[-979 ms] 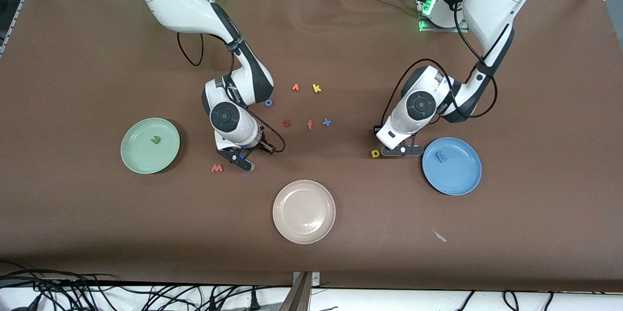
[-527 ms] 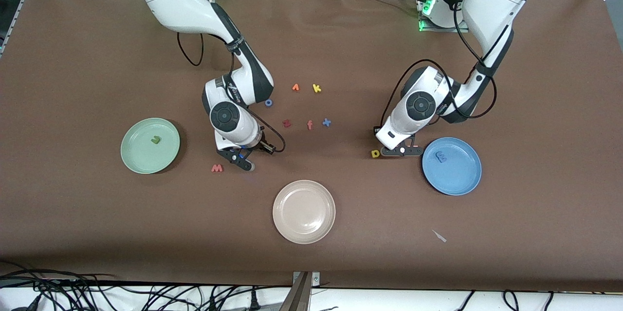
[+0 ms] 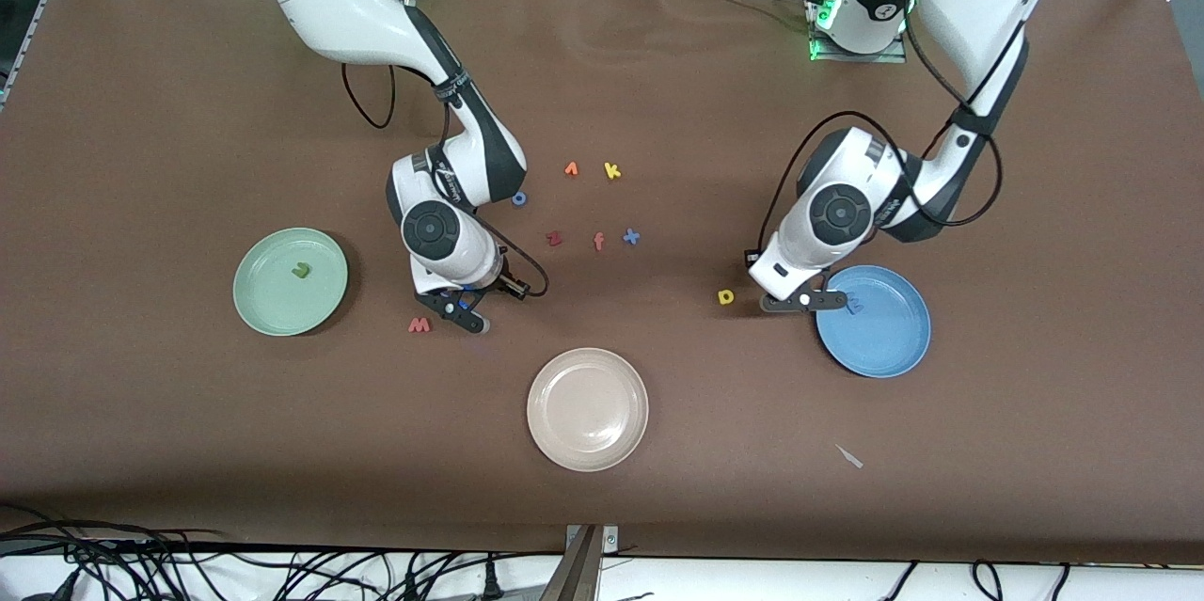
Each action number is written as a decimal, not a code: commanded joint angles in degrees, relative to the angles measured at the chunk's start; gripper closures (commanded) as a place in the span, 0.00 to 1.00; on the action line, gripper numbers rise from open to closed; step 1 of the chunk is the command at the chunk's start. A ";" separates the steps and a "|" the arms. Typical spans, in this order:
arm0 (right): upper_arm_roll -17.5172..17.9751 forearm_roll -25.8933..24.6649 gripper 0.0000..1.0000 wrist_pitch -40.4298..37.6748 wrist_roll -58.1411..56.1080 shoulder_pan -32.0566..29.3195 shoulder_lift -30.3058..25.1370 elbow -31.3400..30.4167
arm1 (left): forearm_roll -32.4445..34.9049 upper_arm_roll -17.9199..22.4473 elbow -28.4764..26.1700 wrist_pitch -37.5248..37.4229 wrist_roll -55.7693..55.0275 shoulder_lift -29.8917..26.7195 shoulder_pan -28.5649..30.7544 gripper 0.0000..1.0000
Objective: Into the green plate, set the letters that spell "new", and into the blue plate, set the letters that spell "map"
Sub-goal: 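Place the e on the green plate while the left gripper places the b, then grasp the w with the right gripper while the left gripper grasps the a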
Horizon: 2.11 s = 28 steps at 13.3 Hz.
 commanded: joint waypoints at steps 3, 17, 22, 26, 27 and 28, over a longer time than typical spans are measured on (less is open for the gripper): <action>-8.00 0.30 0.93 -16.10 -14.71 -0.28 -3.92 2.62 | 4.15 -0.25 3.24 -3.94 17.12 -0.35 10.31 1.00; -25.07 0.65 0.24 -0.21 -54.64 -0.37 -13.07 -22.61 | 8.30 -6.03 3.23 -2.34 11.83 2.73 16.48 0.00; -24.19 0.83 0.00 -6.45 -60.69 -0.02 -13.95 -16.73 | 8.29 -13.17 3.59 -1.74 0.19 3.52 14.03 0.00; -17.79 0.92 0.00 -5.59 -70.86 0.07 -13.25 -15.66 | 9.17 -12.73 9.55 2.04 -8.40 9.57 6.31 0.00; -17.60 0.92 0.00 -5.06 -75.34 -0.02 -13.07 -15.58 | 9.00 -12.29 10.69 2.04 -10.87 11.24 3.85 0.00; -17.43 0.92 0.00 -4.36 -80.60 -0.02 -12.29 -15.14 | 8.65 -11.24 12.71 2.04 -11.50 12.91 2.52 0.00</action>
